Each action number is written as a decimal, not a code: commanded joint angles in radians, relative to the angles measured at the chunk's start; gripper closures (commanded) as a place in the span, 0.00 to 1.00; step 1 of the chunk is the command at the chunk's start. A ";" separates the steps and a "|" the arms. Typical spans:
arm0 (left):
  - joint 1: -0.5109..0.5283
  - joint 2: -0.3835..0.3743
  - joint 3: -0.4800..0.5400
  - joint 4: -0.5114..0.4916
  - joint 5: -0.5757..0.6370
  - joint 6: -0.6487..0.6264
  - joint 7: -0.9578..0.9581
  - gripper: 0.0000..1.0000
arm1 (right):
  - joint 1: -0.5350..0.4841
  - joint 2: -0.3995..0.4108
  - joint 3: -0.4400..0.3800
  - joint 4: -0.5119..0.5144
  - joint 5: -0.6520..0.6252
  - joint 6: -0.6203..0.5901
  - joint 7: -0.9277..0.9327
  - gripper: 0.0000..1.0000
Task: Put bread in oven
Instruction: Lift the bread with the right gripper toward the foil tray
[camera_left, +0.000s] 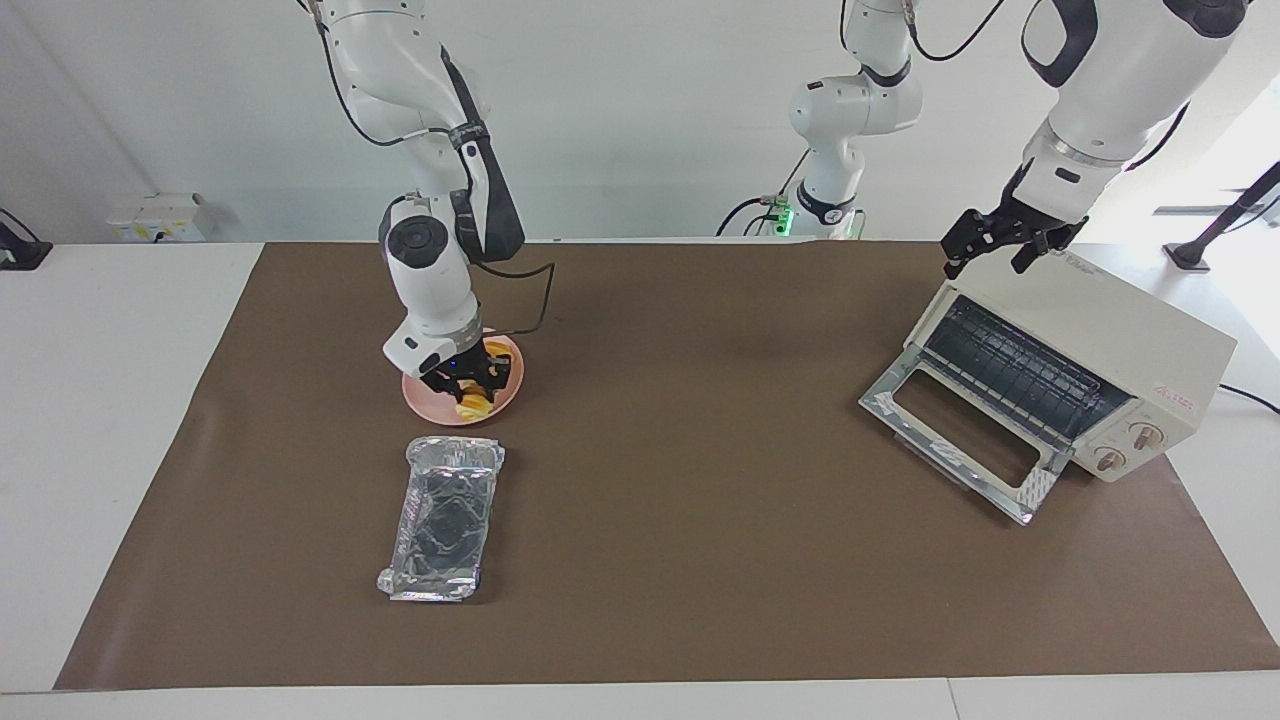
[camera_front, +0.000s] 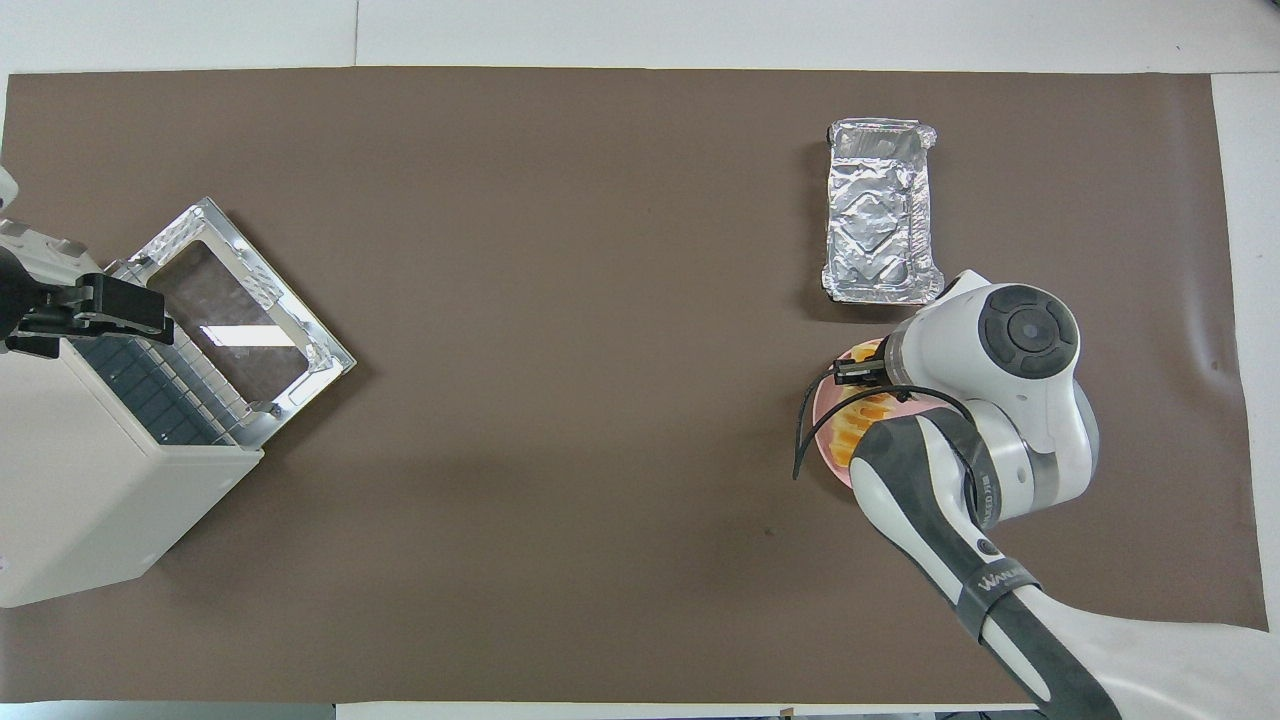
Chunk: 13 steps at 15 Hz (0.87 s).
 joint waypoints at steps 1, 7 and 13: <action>0.004 -0.014 0.003 -0.006 -0.014 -0.007 0.001 0.00 | -0.019 -0.003 0.008 0.001 0.004 -0.001 -0.049 1.00; 0.004 -0.014 0.003 -0.006 -0.014 -0.007 0.001 0.00 | -0.042 0.057 0.008 0.330 0.021 -0.321 -0.110 1.00; 0.004 -0.014 0.003 -0.006 -0.014 -0.007 0.001 0.00 | -0.074 0.225 0.006 0.674 0.043 -0.451 -0.120 1.00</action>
